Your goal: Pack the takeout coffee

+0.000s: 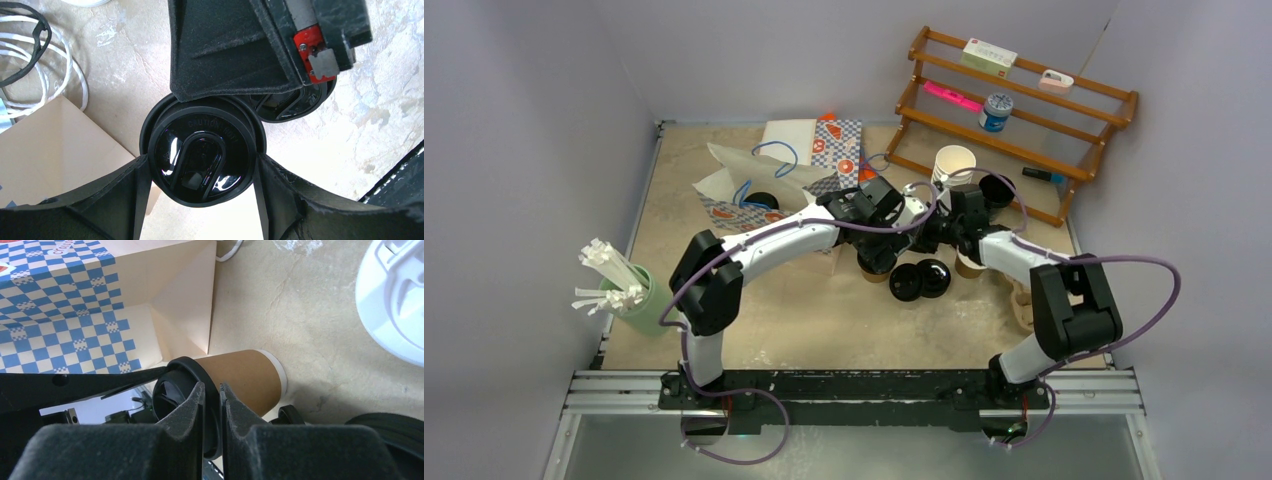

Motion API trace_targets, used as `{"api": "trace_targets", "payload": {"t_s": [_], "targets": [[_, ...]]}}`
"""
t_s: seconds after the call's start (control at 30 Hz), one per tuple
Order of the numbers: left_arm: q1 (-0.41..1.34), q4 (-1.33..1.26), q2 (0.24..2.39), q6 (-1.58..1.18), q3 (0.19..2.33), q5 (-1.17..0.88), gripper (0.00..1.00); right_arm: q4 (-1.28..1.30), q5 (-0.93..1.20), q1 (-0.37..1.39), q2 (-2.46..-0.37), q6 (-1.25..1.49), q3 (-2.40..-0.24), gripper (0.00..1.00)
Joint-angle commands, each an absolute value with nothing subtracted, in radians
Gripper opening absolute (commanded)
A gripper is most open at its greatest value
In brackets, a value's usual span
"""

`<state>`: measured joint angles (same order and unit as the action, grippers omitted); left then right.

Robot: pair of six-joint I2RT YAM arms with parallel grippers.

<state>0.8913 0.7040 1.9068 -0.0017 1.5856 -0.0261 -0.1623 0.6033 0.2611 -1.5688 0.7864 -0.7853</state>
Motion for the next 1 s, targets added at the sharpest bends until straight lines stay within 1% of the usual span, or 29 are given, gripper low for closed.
{"api": "trace_targets", "payload": {"t_s": [0.0,0.13,0.2,0.27,0.33,0.47,0.63,0.7,0.8,0.97], "targets": [[0.882,0.787,2.028,0.017,1.498,-0.039,0.4,0.117,0.398,0.279,-1.525,0.737,-0.745,0.15],[0.873,0.789,2.028,0.008,1.508,-0.039,0.4,0.133,0.369,0.278,-1.453,0.728,-0.832,0.21],[0.862,0.789,2.026,0.008,1.518,-0.054,0.4,0.153,0.345,0.278,-1.433,0.716,-0.866,0.26],[0.854,0.792,2.021,0.008,1.534,-0.062,0.4,0.167,0.317,0.278,-1.407,0.696,-0.879,0.31],[0.85,0.801,2.019,0.008,1.557,-0.063,0.4,0.171,0.3,0.278,-1.372,0.69,-0.868,0.34],[0.848,0.83,2.025,0.014,1.648,-0.074,0.55,0.17,0.303,0.278,-1.305,0.679,-0.826,0.35],[0.848,0.912,2.082,0.012,1.782,-0.097,0.62,0.213,0.306,0.278,-1.262,0.66,-0.802,0.35],[0.848,0.932,2.085,0.008,1.805,-0.11,0.67,0.221,0.31,0.278,-1.239,0.658,-0.797,0.36],[0.848,0.936,2.069,-0.02,1.809,-0.119,0.81,0.227,0.325,0.278,-1.214,0.647,-0.784,0.39],[0.85,0.952,2.057,-0.031,1.82,-0.123,0.87,0.218,0.35,0.278,-1.199,0.646,-0.764,0.42]]}}
